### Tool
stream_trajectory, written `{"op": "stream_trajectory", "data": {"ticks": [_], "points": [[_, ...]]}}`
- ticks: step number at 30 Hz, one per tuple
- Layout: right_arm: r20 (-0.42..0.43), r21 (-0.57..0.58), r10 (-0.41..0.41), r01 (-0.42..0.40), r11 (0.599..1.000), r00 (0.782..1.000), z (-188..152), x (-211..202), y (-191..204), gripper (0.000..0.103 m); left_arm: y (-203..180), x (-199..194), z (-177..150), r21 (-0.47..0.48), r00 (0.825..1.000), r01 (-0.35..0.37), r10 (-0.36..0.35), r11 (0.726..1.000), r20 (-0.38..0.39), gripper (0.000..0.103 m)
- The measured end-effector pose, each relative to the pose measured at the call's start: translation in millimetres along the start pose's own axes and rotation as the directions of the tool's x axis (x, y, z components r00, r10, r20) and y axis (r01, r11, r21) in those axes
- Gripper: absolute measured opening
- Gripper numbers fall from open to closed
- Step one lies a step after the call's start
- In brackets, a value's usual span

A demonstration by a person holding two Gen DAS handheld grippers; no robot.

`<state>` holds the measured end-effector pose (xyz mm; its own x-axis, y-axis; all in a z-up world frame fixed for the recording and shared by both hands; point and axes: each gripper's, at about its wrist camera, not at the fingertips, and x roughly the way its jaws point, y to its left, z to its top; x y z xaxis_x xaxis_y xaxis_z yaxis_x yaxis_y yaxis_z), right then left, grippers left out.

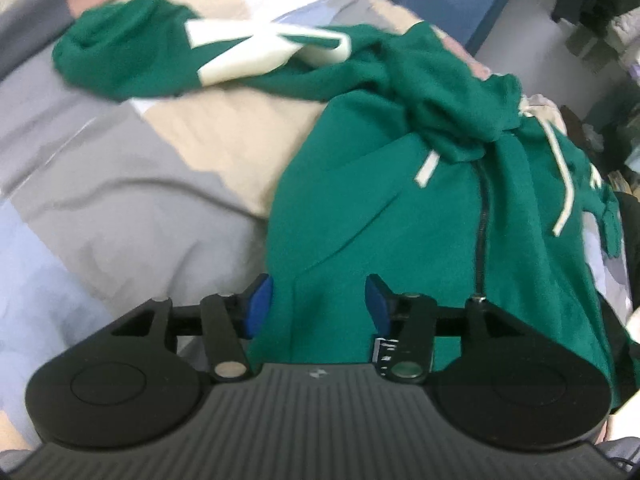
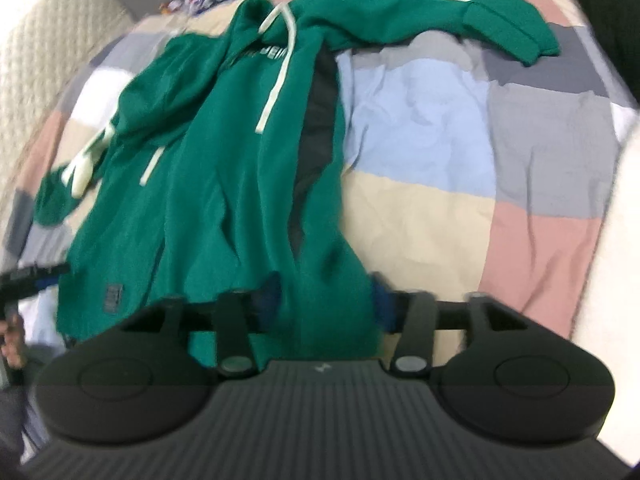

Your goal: Fold large clothes

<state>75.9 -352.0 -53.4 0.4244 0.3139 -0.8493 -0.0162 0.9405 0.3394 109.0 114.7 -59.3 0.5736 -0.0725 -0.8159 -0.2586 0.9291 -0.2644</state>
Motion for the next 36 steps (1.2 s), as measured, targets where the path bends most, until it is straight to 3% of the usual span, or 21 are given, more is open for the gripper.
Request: {"op": "stream_trajectory", "data": {"ticks": [4,7,14,21,27,32,36], "points": [[0.039,-0.007,-0.010,0.010,1.000,0.999,9,-5,11,0.064,-22,-6,3,0.061,0.999,0.007,-0.009,0.998,0.032,0.058],[0.132,-0.031,-0.038,0.043,0.999,0.990,16,-12,27,0.063,-35,-2,6,0.071,0.998,0.055,-0.058,0.996,0.038,0.060],[0.259,-0.090,0.004,0.020,0.996,0.966,25,-5,79,0.063,-81,13,15,0.145,0.990,0.085,-0.100,0.986,0.099,0.060],[0.347,-0.109,0.074,-0.039,0.993,0.935,31,23,124,0.062,-118,23,25,0.225,0.968,0.116,-0.161,0.967,0.194,0.060],[0.412,-0.133,0.126,-0.077,0.988,0.902,18,58,140,0.062,-108,55,17,0.251,0.962,0.092,-0.151,0.964,0.226,0.060],[0.380,-0.122,0.155,-0.117,0.986,0.912,17,94,146,0.063,-96,72,22,0.259,0.962,0.067,-0.131,0.964,0.241,0.060],[0.379,-0.172,0.162,-0.103,0.980,0.911,31,112,159,0.065,-88,84,37,0.237,0.957,0.064,-0.127,0.969,0.259,0.060]]}}
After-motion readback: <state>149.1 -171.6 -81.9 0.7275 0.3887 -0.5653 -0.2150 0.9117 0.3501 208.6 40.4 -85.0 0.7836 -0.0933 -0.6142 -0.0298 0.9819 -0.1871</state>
